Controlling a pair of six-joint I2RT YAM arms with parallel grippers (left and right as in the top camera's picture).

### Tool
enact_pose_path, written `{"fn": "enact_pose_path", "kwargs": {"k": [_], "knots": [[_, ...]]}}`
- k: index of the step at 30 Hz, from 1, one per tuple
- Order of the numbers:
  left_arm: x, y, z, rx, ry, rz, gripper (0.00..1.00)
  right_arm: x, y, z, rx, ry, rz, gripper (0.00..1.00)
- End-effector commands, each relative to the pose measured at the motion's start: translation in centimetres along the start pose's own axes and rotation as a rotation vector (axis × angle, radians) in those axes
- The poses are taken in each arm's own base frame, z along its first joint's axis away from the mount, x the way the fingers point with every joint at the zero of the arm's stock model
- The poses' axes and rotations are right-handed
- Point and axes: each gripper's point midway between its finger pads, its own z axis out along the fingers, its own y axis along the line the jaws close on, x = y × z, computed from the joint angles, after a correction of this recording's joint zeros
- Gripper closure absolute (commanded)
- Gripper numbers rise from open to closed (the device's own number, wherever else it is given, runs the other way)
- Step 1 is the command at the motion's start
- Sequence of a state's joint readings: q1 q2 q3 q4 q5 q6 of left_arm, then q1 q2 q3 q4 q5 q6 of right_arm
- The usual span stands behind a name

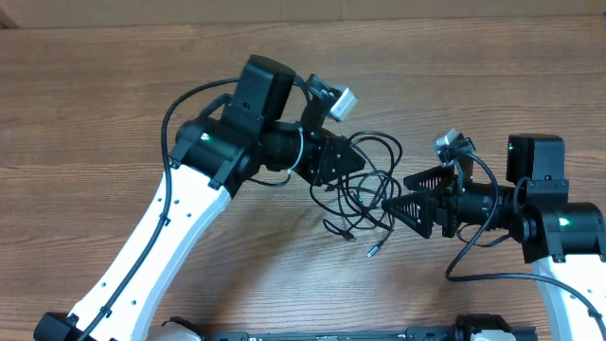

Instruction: Untangle cables

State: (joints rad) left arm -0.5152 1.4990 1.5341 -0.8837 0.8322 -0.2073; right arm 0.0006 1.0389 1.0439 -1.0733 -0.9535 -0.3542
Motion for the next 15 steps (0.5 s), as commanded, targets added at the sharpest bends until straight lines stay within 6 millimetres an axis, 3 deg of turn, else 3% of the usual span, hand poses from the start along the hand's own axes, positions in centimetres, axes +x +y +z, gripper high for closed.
{"fn": "enact_pose_path", "kwargs": {"k": [1, 6, 15], "knots": [[-0.5, -1.3, -0.9, 0.010, -0.030, 0.027, 0.96, -0.1, -0.1, -0.1, 0.012, -0.002, -0.022, 0.24], [-1.2, -1.5, -0.9, 0.020, -0.057, -0.028, 0.96, 0.1, -0.1, -0.1, 0.009, 0.004, -0.012, 0.29], [-2.2, -2.6, -0.5, 0.049, -0.089, -0.019, 0.96, 0.0, 0.6, -0.1, -0.025, -0.003, -0.011, 0.30]]}}
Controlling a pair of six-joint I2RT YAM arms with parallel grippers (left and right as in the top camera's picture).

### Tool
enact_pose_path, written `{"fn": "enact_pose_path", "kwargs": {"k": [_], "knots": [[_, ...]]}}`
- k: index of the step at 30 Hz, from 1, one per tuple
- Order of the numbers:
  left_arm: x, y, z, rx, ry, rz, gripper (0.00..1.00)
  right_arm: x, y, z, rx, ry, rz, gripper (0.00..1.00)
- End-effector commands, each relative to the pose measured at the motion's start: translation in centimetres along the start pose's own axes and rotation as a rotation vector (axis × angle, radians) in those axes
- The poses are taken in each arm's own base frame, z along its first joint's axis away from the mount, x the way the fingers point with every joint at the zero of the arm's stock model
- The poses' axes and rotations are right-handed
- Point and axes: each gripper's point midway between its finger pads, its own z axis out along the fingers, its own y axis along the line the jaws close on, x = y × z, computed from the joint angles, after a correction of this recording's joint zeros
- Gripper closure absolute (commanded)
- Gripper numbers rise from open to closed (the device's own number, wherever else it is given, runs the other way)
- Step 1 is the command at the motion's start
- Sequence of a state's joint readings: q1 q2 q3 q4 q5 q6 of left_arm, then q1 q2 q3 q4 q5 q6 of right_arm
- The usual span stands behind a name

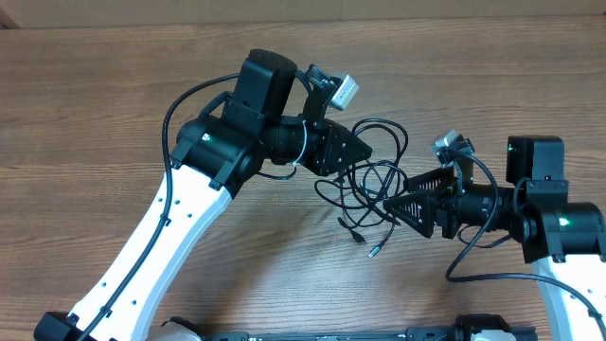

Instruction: Untangle cables

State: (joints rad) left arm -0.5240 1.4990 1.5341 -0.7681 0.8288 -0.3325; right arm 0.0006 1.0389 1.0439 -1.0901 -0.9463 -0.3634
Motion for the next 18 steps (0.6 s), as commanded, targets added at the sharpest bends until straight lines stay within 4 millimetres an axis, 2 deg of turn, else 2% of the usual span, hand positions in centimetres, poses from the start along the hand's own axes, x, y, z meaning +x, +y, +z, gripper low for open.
{"fn": "enact_pose_path", "kwargs": {"k": [1, 4, 6, 9, 13, 18], "knots": [[-0.1, -2.0, -0.4, 0.028, -0.017, 0.020, 0.96, -0.4, 0.7, -0.1, -0.033, -0.015, -0.016, 0.30], [0.0, -1.9, 0.0, -0.004, -0.019, 0.027, 0.96, -0.5, 1.0, -0.1, -0.056, -0.022, -0.017, 0.32], [0.0, -1.7, 0.2, -0.024, -0.021, 0.031, 0.96, -0.6, 1.4, -0.1, -0.075, -0.028, -0.017, 0.37], [0.1, -1.9, 0.5, -0.029, -0.019, 0.038, 0.96, -0.7, 1.8, -0.2, -0.101, -0.036, -0.017, 0.51], [0.2, -1.9, 0.6, -0.032, -0.017, 0.033, 0.96, -0.6, 1.8, -0.2, -0.102, -0.032, -0.011, 0.81], [0.1, -1.7, 0.6, -0.044, -0.024, -0.006, 0.96, -0.2, 1.9, -0.2, -0.105, -0.020, 0.010, 0.95]]}}
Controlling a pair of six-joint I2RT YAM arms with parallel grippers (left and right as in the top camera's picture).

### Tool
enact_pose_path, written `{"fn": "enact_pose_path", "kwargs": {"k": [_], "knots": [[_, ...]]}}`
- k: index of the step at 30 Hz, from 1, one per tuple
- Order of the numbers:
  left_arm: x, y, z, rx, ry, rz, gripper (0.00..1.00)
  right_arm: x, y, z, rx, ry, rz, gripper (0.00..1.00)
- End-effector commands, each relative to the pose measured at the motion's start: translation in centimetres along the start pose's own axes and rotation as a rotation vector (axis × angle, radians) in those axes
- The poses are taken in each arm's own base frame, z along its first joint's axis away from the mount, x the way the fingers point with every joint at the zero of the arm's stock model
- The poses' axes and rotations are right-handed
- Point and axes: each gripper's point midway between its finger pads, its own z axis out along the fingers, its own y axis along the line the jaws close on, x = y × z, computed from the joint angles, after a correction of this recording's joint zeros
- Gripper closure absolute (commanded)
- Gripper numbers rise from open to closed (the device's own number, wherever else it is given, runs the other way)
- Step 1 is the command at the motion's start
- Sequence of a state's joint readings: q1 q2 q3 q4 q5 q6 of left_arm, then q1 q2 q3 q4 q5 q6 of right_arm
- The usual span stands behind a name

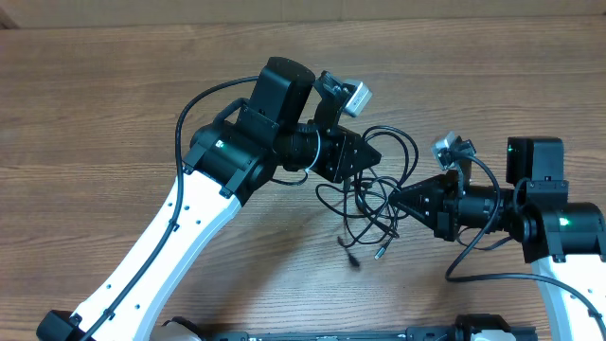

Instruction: Untangle cables

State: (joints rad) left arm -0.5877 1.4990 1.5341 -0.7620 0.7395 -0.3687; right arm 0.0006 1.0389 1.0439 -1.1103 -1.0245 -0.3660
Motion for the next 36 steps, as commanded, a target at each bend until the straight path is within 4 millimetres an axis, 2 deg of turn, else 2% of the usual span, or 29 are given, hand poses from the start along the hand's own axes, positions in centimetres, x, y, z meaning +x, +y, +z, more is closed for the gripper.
{"fn": "enact_pose_path", "kwargs": {"k": [1, 12, 16, 25, 36], "knots": [[-0.6, -1.2, -0.9, 0.004, -0.035, -0.014, 0.96, -0.1, 0.6, -0.1, -0.028, -0.005, -0.001, 0.96], [-0.3, -0.6, -0.9, -0.030, -0.031, -0.036, 0.96, -0.5, 0.7, -0.1, -0.036, -0.020, -0.018, 0.96], [0.3, 0.0, -0.9, -0.058, -0.011, -0.060, 0.96, -1.7, 1.4, -0.2, -0.082, -0.065, -0.072, 0.96], [1.6, 1.2, -1.0, -0.119, 0.030, -0.071, 0.96, -4.8, 1.1, -0.5, -0.073, -0.155, -0.074, 0.96], [2.1, 2.5, -1.2, -0.192, 0.037, -0.094, 0.96, -7.6, 1.8, -1.3, -0.075, -0.242, -0.096, 0.96]]}}
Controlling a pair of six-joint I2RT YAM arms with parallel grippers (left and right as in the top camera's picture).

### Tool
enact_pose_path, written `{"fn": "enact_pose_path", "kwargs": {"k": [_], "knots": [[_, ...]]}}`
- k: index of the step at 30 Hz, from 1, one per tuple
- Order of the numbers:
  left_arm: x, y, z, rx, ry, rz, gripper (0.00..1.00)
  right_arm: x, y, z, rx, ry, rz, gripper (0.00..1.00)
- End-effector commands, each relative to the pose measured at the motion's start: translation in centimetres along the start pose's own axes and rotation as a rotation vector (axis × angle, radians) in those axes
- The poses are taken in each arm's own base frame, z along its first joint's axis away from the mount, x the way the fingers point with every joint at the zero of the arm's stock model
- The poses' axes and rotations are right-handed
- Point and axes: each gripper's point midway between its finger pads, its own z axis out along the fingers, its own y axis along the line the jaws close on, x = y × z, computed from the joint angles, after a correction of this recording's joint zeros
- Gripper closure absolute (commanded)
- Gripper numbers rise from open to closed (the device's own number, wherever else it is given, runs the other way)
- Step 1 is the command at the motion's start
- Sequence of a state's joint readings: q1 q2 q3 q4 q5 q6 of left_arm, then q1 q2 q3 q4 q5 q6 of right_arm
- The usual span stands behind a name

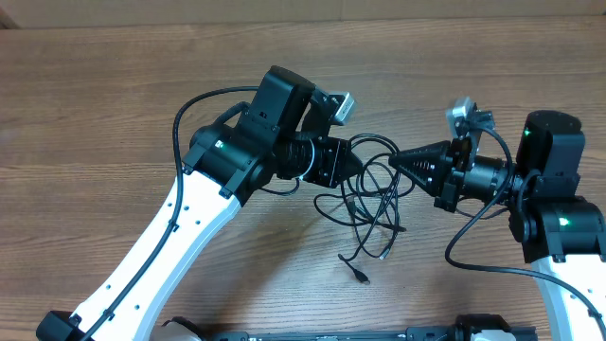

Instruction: Untangle cables

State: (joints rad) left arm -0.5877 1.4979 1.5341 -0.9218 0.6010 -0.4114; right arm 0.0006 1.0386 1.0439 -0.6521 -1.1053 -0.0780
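Observation:
A tangle of thin black cables (371, 206) hangs and lies between my two arms in the overhead view. Loose connector ends trail toward the front, one (363, 277) lowest and another (383, 254) just above it. My left gripper (354, 163) comes in from the left, its fingers shut on a strand at the tangle's upper left. My right gripper (398, 162) reaches in from the right. Its fingers (421, 159) meet in a point, shut on a strand at the tangle's upper right. The two tips are a short way apart.
The wooden table (114, 114) runs in all directions around the tangle. Each arm's own black supply cable loops beside it, one (189, 109) on the left and one (473, 251) on the right. A dark bar (331, 333) lies along the table's front edge.
My right gripper, shut low on the tangle's right side, has moved farther back and now sits level with the left gripper. The left gripper has drawn back slightly leftward. The cables hang longer toward the front.
At first my right gripper stood open at the tangle's right edge while the left held the tangle's left side. The left gripper then stood farther back and right with the cables. Later the right gripper was shut on a strand, and now both hold the tangle.

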Motion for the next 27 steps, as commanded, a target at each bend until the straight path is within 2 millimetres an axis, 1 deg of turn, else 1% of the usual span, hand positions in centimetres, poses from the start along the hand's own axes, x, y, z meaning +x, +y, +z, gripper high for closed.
{"fn": "enact_pose_path", "kwargs": {"k": [1, 5, 8, 10, 12, 15, 18, 22, 27], "knots": [[-0.1, -0.5, -0.9, -0.019, -0.028, 0.043, 0.96, -1.1, 1.2, -0.4, -0.026, -0.033, 0.018, 0.96], [0.1, 0.2, -0.9, -0.057, -0.025, 0.030, 0.96, -2.5, 1.9, -0.9, -0.024, -0.080, 0.003, 0.96], [0.3, 1.8, -1.0, -0.143, -0.029, -0.031, 0.96, -3.7, 2.0, -1.7, -0.007, -0.128, 0.018, 0.96], [0.6, 3.6, -1.4, -0.237, -0.039, -0.119, 0.96, -4.9, 1.9, -2.9, 0.019, -0.179, 0.040, 0.96], [0.8, 4.3, -1.5, -0.275, -0.039, -0.155, 0.96, -5.6, 1.8, -3.7, 0.040, -0.214, 0.060, 0.96], [0.9, 4.5, -1.2, -0.280, -0.030, -0.162, 0.96, -6.5, 1.2, -5.1, 0.082, -0.265, 0.099, 0.96], [1.0, 4.5, -1.2, -0.280, -0.028, -0.163, 0.96, -6.9, 0.1, -6.5, 0.131, -0.307, 0.156, 0.96], [1.0, 4.5, -1.2, -0.281, -0.028, -0.162, 0.96, -7.1, -1.3, -8.0, 0.182, -0.350, 0.243, 0.96], [1.0, 4.6, -1.2, -0.282, -0.027, -0.163, 0.96, -7.3, -2.5, -9.6, 0.227, -0.397, 0.315, 0.96]]}}
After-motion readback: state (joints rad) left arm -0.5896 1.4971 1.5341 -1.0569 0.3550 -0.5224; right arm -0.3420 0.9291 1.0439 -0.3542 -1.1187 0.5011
